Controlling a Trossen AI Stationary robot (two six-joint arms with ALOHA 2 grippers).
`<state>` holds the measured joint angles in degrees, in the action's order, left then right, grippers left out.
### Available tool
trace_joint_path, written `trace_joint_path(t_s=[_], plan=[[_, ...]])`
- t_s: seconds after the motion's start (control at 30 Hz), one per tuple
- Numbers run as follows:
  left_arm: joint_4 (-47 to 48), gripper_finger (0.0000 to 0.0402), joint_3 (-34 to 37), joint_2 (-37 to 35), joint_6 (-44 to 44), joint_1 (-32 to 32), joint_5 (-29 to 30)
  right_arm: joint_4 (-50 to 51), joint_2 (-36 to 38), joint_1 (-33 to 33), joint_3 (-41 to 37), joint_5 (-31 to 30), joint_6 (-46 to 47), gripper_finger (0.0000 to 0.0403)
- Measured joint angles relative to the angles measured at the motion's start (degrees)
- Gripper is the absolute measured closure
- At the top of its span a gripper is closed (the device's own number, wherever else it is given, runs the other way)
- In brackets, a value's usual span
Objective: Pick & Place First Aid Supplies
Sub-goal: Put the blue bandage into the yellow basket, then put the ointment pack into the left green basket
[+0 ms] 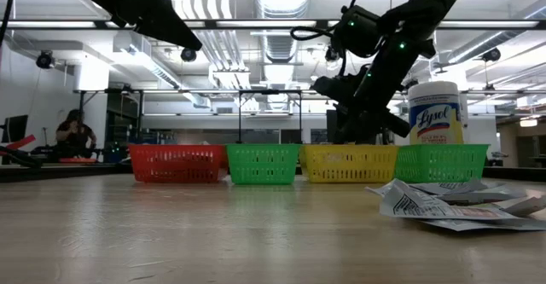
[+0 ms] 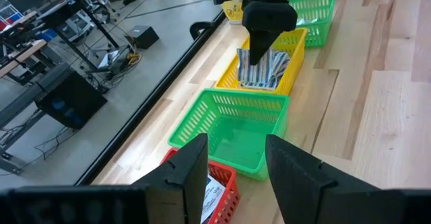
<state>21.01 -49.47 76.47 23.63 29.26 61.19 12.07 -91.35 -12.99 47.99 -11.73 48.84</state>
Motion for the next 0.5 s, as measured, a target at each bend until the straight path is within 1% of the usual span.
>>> trace_joint_path(t_s=[0.13,0.23,0.37,0.5], plan=[[0.0,0.0251,0.0,0.0,-0.02,0.0,0.0,2.8,0.79,-0.02,0.18,0.25,-0.35,0.0294],[-0.02,0.0251,0.0,0.0,-0.04,0.07,0.0,5.83,1.91,-0.02,0.93,1.24,-1.26,0.0279],[0.0,0.0251,0.0,0.0,-0.07,0.07,0.0,12.18,3.85,-0.02,2.75,1.73,-1.51,0.0269],[0.0,0.0251,0.0,0.0,-0.12,0.07,0.0,20.36,6.3,0.35,5.53,1.73,-1.07,0.0271]])
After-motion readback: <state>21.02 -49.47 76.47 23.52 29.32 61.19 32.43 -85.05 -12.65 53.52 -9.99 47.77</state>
